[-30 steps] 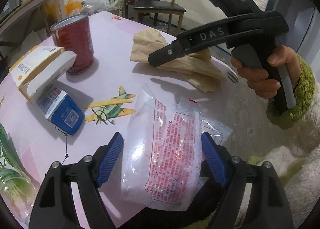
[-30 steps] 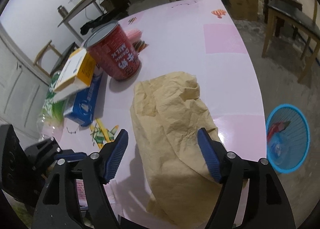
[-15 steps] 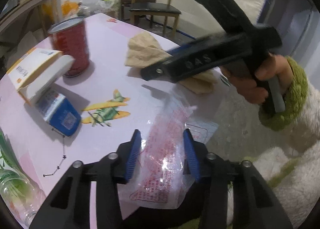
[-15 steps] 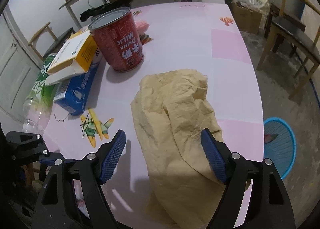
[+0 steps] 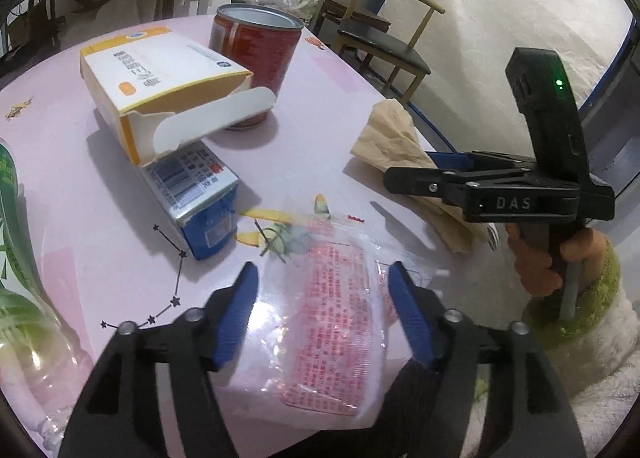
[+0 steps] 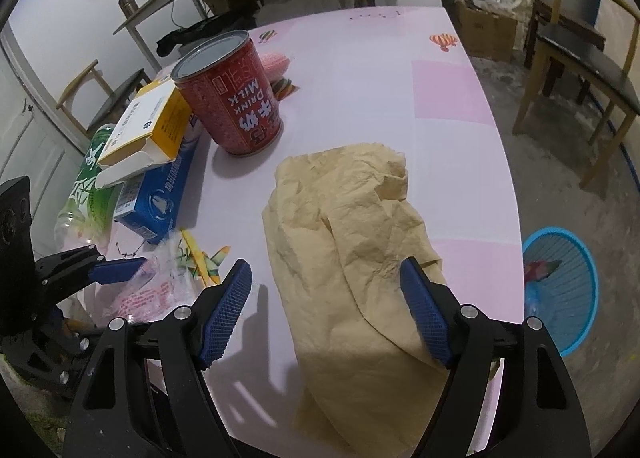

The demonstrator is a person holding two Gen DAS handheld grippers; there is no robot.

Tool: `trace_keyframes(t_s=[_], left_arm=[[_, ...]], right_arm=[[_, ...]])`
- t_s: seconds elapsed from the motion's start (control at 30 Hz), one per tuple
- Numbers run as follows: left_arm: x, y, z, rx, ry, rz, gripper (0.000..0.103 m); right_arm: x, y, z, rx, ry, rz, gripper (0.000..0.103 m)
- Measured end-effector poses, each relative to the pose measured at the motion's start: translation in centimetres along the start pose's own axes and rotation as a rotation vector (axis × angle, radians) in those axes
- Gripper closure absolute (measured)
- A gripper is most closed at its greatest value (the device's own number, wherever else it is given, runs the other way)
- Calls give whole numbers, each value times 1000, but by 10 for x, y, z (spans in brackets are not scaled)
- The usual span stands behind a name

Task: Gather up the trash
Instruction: 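Grasp the clear printed plastic bag with the left gripper while the right regrasps the paper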

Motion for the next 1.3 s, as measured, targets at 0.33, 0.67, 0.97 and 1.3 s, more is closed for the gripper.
trace_keyframes(t_s=[0.33, 0.67, 0.97, 1.3], left_arm=[[11, 24, -7, 43, 18, 91, 13], [19, 15, 23, -57, -192, -40, 12], [17, 2, 27, -79, -209, -85, 30], [5, 9, 22, -61, -158, -96, 51]], right_arm=[[0, -1, 1, 3, -6, -10, 30], [0, -1, 2, 7, -5, -13, 30], [-2, -2, 4, 12, 20, 0, 29], [-5, -3, 8, 22, 68, 51, 35]])
Point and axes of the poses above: each gripper's, at about its wrist camera, not at the fingertips, and y roughly against the way its jaws point, x to its right, z to its underside, the point moved 9 cm from there along -y, roughly the way its jaws point, and after that the axes turned 3 degrees about -y, right-handed, at the moved point
